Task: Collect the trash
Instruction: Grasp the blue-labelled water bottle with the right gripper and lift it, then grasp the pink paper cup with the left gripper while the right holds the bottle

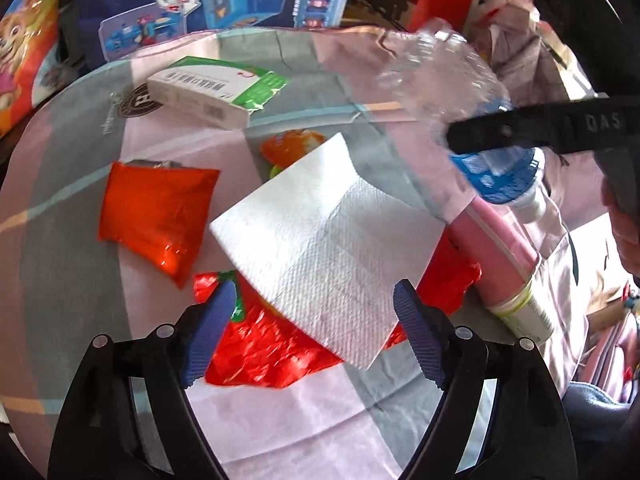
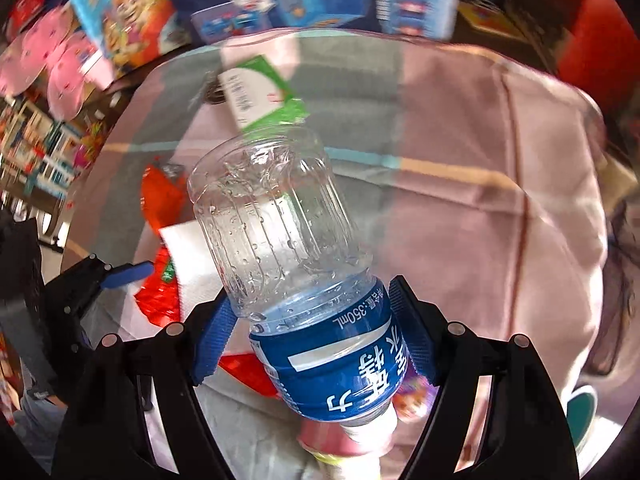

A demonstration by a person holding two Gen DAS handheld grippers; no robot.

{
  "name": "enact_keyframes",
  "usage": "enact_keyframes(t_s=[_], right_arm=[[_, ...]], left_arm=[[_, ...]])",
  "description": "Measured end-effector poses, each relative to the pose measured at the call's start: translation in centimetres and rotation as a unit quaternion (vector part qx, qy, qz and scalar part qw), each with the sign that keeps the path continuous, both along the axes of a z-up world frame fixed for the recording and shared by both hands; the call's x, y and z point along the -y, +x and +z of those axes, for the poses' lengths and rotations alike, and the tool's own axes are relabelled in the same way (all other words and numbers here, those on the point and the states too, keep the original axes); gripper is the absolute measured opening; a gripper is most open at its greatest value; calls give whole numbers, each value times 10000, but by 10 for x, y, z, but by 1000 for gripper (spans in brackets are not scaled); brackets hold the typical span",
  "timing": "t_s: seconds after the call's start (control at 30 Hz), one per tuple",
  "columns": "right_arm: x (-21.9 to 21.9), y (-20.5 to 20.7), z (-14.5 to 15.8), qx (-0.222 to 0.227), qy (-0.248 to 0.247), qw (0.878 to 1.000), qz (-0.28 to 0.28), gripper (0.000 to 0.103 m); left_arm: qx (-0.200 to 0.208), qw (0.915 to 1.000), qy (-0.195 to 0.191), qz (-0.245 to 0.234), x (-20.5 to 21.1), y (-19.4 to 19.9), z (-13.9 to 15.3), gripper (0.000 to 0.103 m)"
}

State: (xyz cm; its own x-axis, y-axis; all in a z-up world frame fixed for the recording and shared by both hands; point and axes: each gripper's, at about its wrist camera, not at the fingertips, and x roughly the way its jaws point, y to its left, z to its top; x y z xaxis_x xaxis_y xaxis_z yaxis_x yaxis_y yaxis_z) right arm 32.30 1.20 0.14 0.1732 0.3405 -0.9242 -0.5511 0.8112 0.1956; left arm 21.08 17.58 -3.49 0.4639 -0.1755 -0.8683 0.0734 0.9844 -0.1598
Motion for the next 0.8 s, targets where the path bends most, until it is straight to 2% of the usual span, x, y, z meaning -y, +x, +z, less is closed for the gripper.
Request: enact_keyframes(t_s=[0.1,0.2,0.27,0.47,0.57,0.8], right_arm=[[28,1,-6,-88,-51,9994,-335,72],[54,2,-8,-153,35,9979,-625,72],[63,3,-8,-169,76,9972,-719,72],[87,6,-9,-190,174,9952,-948,72],[108,6,-5,-43,117,9939,-1092,72],[166,5,-10,-101,193,9890,-1461,72]], left_arm=[[-36,9997,-135,-188,12,6,2,82],[-15,9996,-26,-293,25,8,4,82],[-86,9991,-87,-402,35,11,3,82],[-379,9935,-888,-610,76,21,2,82],[-536,9904,-1120,-615,99,30,2,82],[-872,9905,-883,-594,144,56,-7,82]])
